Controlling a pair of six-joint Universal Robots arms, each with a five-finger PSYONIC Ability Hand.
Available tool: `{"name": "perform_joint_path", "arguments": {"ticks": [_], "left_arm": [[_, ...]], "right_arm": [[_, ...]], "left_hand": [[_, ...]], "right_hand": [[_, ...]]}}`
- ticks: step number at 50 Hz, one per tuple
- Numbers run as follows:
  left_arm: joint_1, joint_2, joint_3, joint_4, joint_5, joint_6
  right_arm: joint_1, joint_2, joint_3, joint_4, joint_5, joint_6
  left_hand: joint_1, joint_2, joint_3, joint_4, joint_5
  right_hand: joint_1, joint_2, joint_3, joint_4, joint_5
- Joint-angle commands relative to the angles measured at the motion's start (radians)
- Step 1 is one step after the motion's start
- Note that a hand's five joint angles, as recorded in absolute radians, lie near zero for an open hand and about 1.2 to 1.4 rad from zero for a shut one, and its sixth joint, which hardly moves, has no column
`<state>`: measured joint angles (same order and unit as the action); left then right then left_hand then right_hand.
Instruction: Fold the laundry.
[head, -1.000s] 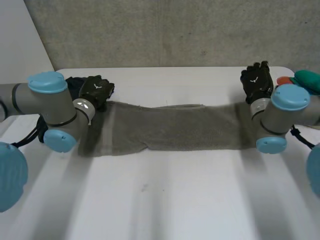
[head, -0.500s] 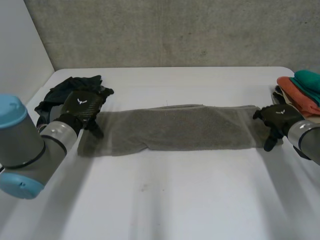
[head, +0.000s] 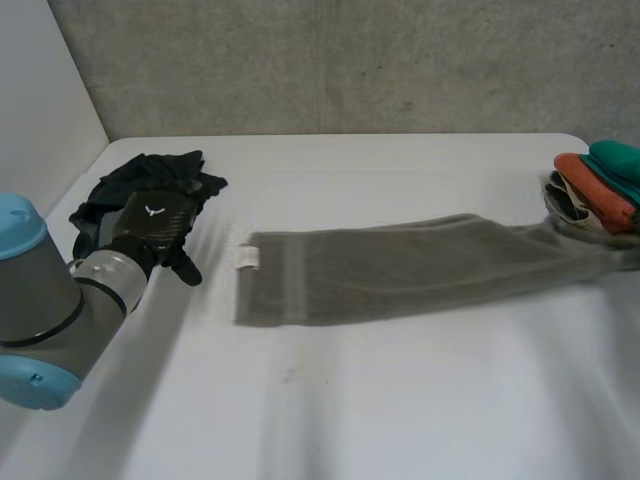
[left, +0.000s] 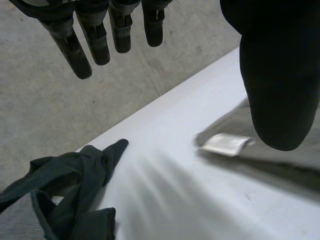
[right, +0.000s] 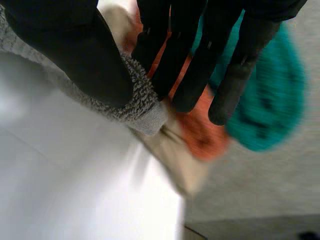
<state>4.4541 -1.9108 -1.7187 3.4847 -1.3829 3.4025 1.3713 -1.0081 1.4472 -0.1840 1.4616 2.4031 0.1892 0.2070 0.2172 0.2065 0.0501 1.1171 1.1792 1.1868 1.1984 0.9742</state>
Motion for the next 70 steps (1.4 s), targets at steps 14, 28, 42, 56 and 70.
{"name": "perform_joint_path", "arguments": {"ticks": [14,28,42,56,70], "left_arm": [[0.013,0.098,-0.099,0.004,0.004,-0.055],[0.004,0.102,-0.113,0.004,0.007,-0.055],[-0.07,0.105,-0.096,0.005,0.007,-0.058],[-0.11,0.104,-0.101,0.008,-0.005,-0.052],[-0.11,0.161,-0.105,-0.007,-0.021,-0.061]], "right_arm": [[0.693,0.002,0.036,-0.408,-0.366,-0.191],[0.934,0.188,-0.14,-0.158,-0.051,-0.192],[0.678,-0.08,0.137,-0.069,-0.118,0.352],[0.558,-0.093,0.177,-0.251,0.114,0.11],[0.936,0.051,0.107,-0.304,-0.224,0.08]], "left_hand": [[-0.015,-0.032,-0.043,-0.032,-0.05],[-0.015,-0.032,-0.043,-0.032,-0.05],[-0.015,-0.032,-0.043,-0.032,-0.05],[-0.015,-0.032,-0.043,-0.032,-0.05],[-0.015,-0.032,-0.043,-0.032,-0.05]], "right_hand": [[0.279,0.217,0.209,0.198,0.248],[-0.943,-1.005,-1.012,-1.024,-0.974],[-0.943,-1.005,-1.012,-1.024,-0.974],[0.279,0.217,0.209,0.198,0.248],[0.279,0.217,0.209,0.198,0.248]]}}
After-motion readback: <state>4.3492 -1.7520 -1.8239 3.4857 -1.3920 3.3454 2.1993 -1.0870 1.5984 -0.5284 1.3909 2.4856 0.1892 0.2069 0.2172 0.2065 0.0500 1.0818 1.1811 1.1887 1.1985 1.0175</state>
